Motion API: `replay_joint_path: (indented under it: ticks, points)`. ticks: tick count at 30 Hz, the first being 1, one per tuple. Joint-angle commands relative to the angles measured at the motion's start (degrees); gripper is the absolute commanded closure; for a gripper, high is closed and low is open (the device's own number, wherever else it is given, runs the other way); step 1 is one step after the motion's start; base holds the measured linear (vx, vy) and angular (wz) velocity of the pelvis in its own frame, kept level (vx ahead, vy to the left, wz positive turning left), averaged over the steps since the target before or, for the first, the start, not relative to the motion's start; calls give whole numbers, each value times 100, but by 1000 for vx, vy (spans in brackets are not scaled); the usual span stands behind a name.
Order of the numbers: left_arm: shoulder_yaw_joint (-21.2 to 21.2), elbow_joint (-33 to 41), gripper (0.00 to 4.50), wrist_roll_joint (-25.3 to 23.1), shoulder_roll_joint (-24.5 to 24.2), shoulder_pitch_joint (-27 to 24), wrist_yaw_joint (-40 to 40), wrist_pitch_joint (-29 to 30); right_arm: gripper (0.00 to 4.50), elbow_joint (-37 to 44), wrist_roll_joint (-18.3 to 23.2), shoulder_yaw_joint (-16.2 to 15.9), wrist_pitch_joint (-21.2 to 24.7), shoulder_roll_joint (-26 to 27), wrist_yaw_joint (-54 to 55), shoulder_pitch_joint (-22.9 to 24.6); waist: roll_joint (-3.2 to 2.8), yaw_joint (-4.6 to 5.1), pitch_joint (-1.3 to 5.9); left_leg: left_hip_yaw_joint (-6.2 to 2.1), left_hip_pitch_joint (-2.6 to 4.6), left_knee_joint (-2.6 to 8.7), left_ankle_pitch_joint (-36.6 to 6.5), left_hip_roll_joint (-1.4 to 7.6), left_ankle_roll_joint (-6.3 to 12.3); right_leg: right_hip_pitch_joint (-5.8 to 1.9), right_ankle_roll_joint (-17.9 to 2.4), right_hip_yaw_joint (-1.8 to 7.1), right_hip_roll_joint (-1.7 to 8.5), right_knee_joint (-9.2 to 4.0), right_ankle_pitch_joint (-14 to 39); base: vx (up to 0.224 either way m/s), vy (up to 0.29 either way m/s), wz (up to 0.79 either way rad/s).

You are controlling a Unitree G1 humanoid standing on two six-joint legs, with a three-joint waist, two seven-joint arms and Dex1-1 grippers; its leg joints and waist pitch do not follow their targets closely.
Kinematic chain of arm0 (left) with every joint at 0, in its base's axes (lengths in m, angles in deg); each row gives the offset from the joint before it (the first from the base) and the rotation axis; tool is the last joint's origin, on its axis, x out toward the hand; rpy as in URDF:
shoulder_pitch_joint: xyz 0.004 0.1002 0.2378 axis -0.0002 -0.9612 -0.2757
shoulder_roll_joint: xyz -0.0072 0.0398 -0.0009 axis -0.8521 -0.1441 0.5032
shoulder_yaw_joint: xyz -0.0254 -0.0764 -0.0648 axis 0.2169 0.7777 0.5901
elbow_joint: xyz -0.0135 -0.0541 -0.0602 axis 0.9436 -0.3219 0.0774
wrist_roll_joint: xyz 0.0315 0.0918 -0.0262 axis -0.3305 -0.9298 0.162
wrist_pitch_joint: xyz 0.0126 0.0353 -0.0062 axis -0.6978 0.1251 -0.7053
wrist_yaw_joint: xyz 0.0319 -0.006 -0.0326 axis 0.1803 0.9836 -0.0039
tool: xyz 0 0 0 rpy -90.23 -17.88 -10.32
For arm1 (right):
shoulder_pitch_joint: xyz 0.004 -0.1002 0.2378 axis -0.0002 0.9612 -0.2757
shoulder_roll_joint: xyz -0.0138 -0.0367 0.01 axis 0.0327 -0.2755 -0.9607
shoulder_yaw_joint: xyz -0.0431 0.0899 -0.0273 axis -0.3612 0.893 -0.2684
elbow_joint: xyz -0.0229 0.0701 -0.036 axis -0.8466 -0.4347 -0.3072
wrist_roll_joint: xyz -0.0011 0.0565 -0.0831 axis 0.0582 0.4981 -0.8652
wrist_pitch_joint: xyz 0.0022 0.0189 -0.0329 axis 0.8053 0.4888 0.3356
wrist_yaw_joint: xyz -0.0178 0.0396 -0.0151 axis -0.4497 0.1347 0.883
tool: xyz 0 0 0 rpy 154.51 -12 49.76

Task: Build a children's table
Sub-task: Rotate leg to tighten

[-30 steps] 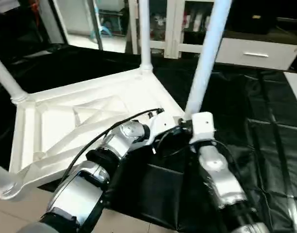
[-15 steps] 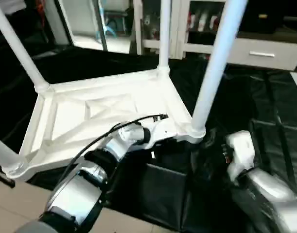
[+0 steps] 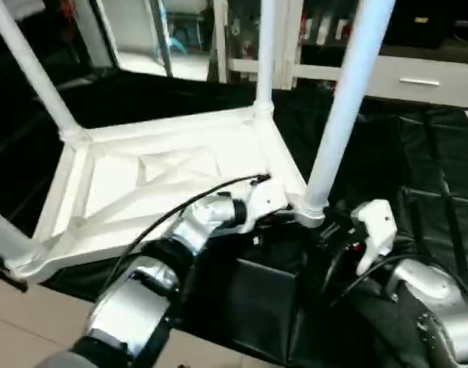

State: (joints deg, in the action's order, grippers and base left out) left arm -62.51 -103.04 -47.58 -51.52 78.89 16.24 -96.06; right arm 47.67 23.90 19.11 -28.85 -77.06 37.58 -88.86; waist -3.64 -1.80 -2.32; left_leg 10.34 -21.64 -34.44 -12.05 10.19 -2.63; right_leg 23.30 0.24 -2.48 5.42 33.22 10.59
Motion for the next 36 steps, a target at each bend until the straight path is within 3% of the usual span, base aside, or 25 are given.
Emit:
replay_joint_path:
  ticks: [1,3,4,5,6,10,11,12,13,14,15,16,17,19,20,21,23,24,25,31,35,36]
  points:
    - [240,410,305,294,-170,-207,-154,164,72,84,-27,-108,85,42,-75,-121,252,-9,406,-75,12,304,124,249,1291,-353,-1661,144,280,-171,-654,0,0,0]
    - [295,634,292,380,-234,-312,-216,231,72,75,-58,-132,92,69,-45,-148,216,-20,378,-64,6,322,-45,252,1284,-339,-1645,138,288,-189,-247,0,0,0]
    - [421,1198,282,578,-351,-574,-264,495,72,66,-68,-156,99,110,-20,-190,223,-33,373,-67,21,336,-128,287,1216,-343,-1649,145,306,-187,-39,0,0,0]
    - [587,2307,282,862,-581,-1133,-291,952,72,79,-71,-191,123,171,15,-230,210,-39,363,-67,23,350,-141,303,1172,-336,-1666,147,306,-181,19,0,0,0]
    - [654,2790,270,967,-672,-1396,-273,1152,72,91,-75,-208,125,189,15,-237,179,-31,344,-74,2,371,-230,321,1108,-335,-1673,145,314,-187,169,0,0,0]
    - [1000,4610,247,1158,-1004,-2611,29,1693,72,139,-89,-244,114,303,84,-255,118,-33,348,-41,95,369,-436,327,854,-264,-1597,158,243,-206,283,0,0,0]
    - [1186,5086,232,1154,-1077,-3048,207,1707,72,139,-74,-247,105,372,131,-274,133,-14,305,-43,50,416,-547,353,771,-285,-1573,155,247,-214,298,0,0,0]
    - [1291,5325,222,1193,-1110,-3295,279,1760,72,133,-71,-250,102,413,164,-287,129,-5,306,-55,25,432,-598,363,714,-311,-1531,143,259,-203,344,0,0,0]
    - [1498,5728,205,1298,-1165,-3742,390,1838,72,126,-70,-266,96,489,229,-307,149,12,288,-25,66,452,-888,337,549,-268,-1381,149,216,-261,698,0,0,0]
    - [1498,5728,205,1298,-1165,-3742,390,1838,72,126,-70,-266,96,489,229,-307,149,12,288,-25,66,452,-888,337,549,-268,-1381,149,216,-261,698,0,0,0]
    - [1690,5845,198,1295,-1145,-3948,542,1746,72,112,-68,-282,99,534,257,-324,126,-10,271,7,117,457,-1086,313,411,-214,-1285,166,182,-297,894,0,0,0]
    - [1887,6077,198,1253,-1144,-4177,779,1827,72,103,-84,-299,106,579,279,-338,176,0,277,13,118,456,-1133,330,369,-227,-1280,171,188,-283,870,0,0,0]
    - [2067,6136,188,965,-1207,-4349,1061,1849,72,74,-110,-324,101,622,298,-364,164,20,253,-5,58,491,-1167,330,308,-264,-1192,167,196,-290,979,0,0,0]
    - [2298,6172,162,446,-1410,-4632,1487,2022,72,-5,-164,-373,80,698,328,-433,154,32,222,3,108,503,-1520,306,167,-210,-956,176,178,-349,1466,0,0,0]
    - [2315,6232,153,442,-1465,-4707,1472,2126,72,-44,-177,-386,76,723,338,-469,323,47,217,4,93,513,-1605,290,124,-217,-792,183,173,-381,1743,0,0,0]
    - [2307,6360,153,463,-1514,-4789,1482,2271,72,-69,-196,-389,78,748,342,-494,228,-3,225,-20,121,524,-1566,300,64,-195,-754,213,201,-351,1841,0,0,0]
    - [2233,6719,153,739,-1610,-4971,1290,2661,72,-152,-282,-425,49,748,319,-563,195,-13,228,-17,147,533,-1609,310,-22,-158,-789,220,186,-353,1733,0,0,0]
    - [2174,6893,153,868,-1702,-5073,1137,2893,72,-193,-314,-440,28,734,297,-590,197,-14,226,-26,138,547,-1602,314,-47,-164,-811,218,182,-342,1642,0,0,0]
    - [2122,7014,153,930,-1841,-5177,948,3024,72,-244,-352,-454,0,721,288,-616,249,-14,230,-17,130,547,-1615,301,-73,-165,-849,215,158,-325,1419,0,0,0]
    - [2198,7487,153,1295,-2398,-5537,375,3661,72,-312,-394,-430,-26,726,279,-667,247,-2,255,-10,130,530,-1460,278,-29,-185,-897,221,149,-279,1050,0,0,0]
    - [2114,7380,153,1083,-2951,-5531,104,4096,72,-375,-455,-424,-72,747,285,-671,253,2,251,-9,131,529,-1409,262,16,-187,-916,215,136,-264,1031,0,0,0]
    - [2058,6939,153,771,-2969,-5261,354,3986,72,-398,-473,-440,-95,764,299,-674,241,9,248,0,149,523,-1447,254,6,-168,-904,219,126,-282,1086,0,0,0]
